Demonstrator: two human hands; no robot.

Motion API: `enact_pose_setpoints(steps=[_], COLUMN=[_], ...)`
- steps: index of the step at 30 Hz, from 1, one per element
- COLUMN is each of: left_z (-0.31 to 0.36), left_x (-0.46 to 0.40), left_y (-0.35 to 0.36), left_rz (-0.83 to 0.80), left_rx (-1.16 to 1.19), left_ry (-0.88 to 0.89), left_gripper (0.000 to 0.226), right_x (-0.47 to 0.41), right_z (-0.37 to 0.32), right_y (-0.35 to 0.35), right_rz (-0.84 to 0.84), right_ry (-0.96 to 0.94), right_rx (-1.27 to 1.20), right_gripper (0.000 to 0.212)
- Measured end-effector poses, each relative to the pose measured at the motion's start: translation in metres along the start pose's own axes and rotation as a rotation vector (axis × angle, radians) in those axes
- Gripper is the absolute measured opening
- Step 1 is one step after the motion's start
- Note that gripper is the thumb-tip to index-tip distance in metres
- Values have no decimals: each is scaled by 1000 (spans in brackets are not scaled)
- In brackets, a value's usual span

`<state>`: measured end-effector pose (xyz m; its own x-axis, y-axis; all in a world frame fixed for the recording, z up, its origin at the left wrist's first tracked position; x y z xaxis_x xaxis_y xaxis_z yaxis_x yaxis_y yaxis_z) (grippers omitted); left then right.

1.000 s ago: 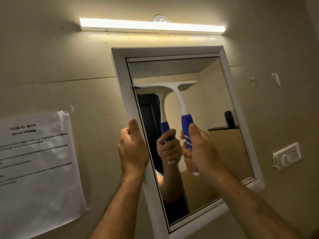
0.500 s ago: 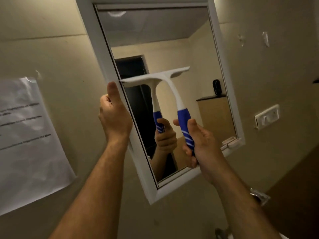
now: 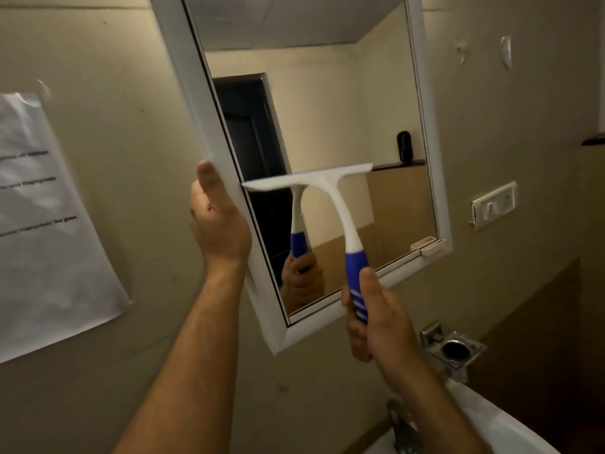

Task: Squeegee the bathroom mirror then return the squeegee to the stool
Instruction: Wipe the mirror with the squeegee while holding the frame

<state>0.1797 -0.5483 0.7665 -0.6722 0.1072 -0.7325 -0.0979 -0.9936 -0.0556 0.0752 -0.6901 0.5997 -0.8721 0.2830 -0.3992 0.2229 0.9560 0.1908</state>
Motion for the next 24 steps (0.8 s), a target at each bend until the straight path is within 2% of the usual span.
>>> enact_pose_setpoints(steps=[3, 4, 7, 13, 16, 19, 24], left_z=[-9, -11, -13, -16, -14, -12, -16], left_x=[-2, -3, -5, -5, -3, -2, -5], left_y=[-2, -3, -3, -6, -6, -5, -3], left_rz=[32, 49, 76, 120, 121, 118, 121], left_rx=[33, 26, -4, -20, -26, -19, 17], left_ry=[-37, -63, -66, -101, -97, -106, -134], left_gripper=[58, 58, 51, 49, 48, 46, 48], right_x=[-15, -16, -15, 10, 20, 19, 6], right_z=[-39, -48, -49, 6, 23, 8, -24], right_y=[1, 1, 1, -17, -28, -32, -25], right_rz=[-59, -68, -75, 12, 1, 27, 24], right_ry=[-142, -201, -283, -299, -265, -287, -329], right_rx=[15, 31, 59, 118, 125, 178, 256], right_gripper=[39, 36, 48, 41, 56, 43, 51])
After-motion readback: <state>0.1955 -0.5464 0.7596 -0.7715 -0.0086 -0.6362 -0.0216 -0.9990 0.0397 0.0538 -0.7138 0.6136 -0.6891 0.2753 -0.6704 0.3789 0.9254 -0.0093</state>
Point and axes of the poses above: each hand's wrist, its own x-axis away from the middle knuckle, its own y-axis out of the palm, z = x × y, the point moved 7 cm from there along -x, towards the middle knuckle, and after that the axes turned 12 degrees about -z, right-handed, at the moved point
